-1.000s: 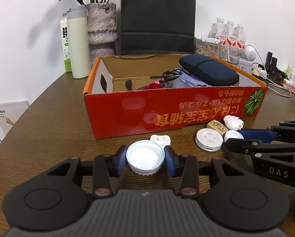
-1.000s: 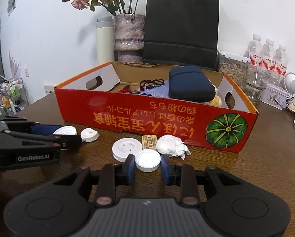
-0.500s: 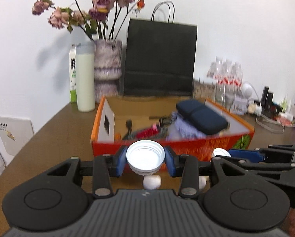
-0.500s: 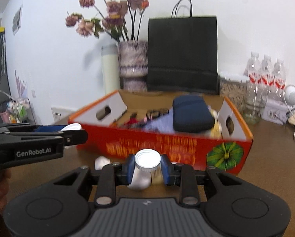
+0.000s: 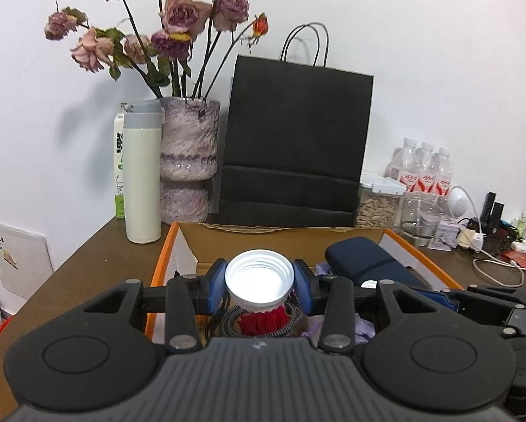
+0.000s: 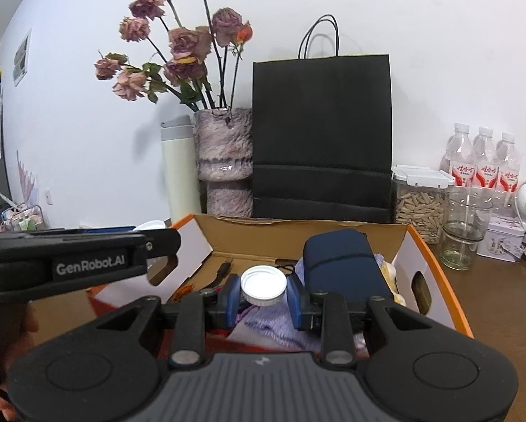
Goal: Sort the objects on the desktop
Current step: 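Carry the white cap and white lid into the cardboard box and open both tools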
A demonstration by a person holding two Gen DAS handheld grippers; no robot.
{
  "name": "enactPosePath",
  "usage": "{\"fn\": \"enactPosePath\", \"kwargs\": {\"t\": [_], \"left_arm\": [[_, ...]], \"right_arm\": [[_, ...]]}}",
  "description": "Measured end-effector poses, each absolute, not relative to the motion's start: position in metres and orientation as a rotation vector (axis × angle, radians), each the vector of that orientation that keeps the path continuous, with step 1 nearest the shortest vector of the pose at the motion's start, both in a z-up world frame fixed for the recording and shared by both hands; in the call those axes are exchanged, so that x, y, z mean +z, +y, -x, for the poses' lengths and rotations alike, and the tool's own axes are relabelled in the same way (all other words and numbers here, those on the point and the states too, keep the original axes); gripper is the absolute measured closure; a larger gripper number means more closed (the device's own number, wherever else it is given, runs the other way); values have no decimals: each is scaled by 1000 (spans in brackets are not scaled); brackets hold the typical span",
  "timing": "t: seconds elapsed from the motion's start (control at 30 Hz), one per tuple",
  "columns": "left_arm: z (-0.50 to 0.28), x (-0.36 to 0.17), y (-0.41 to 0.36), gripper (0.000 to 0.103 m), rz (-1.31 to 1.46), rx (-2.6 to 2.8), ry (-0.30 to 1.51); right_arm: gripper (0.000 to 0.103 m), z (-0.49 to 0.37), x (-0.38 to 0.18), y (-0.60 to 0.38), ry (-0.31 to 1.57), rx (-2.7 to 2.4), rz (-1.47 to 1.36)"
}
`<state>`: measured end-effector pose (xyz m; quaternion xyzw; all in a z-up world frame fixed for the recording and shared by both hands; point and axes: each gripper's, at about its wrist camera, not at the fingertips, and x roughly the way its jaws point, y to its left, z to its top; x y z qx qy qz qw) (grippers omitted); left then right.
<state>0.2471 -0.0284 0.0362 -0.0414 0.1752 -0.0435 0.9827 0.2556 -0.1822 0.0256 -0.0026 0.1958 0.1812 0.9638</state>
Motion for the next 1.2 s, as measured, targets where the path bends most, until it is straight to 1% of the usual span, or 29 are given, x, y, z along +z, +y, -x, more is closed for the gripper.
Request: {"fn": "enactPosePath", "kwargs": {"t": [0.27,0.57,1.1,1.13,1.17,1.2], "left_arm": [[-286,19,-24,62,70,-71,408],[-308,11,-26,62,32,-59,429],[-315,2,-28,62,-9,-64,447],[-315,2,-28,61,-10,-64,447],[-315,2,-28,57,-9,-68,447],[-315,2,-28,45,-5,-70,448]], "right_arm": [[76,-289,14,-173,414,384,33],[76,-312,7,-170,431,398,72],[76,-311,2,-166,440,402,118],[75,-311,2,-166,440,402,119],[73,-311,2,-166,438,402,119],[70,-310,3,-167,436,405,117]]}}
